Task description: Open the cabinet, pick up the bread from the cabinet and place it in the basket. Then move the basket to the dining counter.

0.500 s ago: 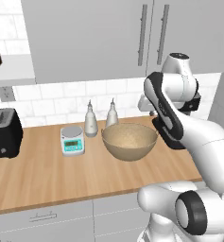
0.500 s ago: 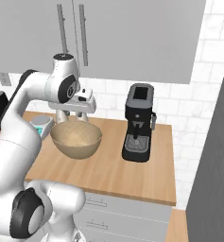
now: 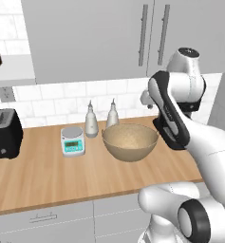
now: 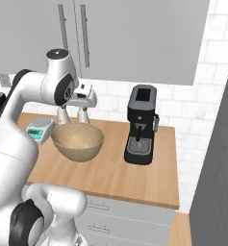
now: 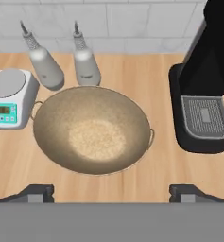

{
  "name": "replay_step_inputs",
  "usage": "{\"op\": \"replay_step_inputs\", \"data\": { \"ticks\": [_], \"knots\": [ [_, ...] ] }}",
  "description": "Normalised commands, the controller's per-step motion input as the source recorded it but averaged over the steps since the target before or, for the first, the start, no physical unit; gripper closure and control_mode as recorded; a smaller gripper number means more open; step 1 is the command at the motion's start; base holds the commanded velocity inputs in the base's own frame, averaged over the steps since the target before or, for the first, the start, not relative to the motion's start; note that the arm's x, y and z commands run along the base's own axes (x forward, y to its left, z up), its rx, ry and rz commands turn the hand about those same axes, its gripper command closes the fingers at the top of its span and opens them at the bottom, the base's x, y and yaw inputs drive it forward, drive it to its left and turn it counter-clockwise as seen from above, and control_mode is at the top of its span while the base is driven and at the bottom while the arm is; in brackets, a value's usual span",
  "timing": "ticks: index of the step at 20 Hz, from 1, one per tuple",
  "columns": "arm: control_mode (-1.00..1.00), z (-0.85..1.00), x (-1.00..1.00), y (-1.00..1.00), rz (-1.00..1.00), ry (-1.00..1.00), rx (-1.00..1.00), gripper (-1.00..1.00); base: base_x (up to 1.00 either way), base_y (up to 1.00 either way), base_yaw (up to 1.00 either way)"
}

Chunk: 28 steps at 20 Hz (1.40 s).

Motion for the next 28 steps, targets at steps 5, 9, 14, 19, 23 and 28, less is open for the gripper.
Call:
{"op": "replay_step_inputs", "data": {
  "ticks": [5,9,14,19,23,28],
  "knots": [
    [-1.00,1.00,-0.10,0.00,0.00,-0.68,0.00,-1.00,0.00,0.00,0.00],
    [-1.00,1.00,-0.01,-0.02,0.00,-0.53,-0.01,-1.00,0.00,0.00,0.00],
    [-1.00,0.99,0.00,-0.35,-0.06,-0.32,-0.01,-1.00,0.00,0.00,0.00],
    [-1.00,0.37,0.13,-0.29,-0.15,0.03,0.01,-1.00,0.00,0.00,0.00],
    [-1.00,0.00,0.68,0.00,0.00,0.01,0.00,-1.00,0.00,0.00,0.00],
    [-1.00,0.00,0.67,0.03,0.06,0.00,0.00,-1.00,0.00,0.00,0.00]
  ]
}}
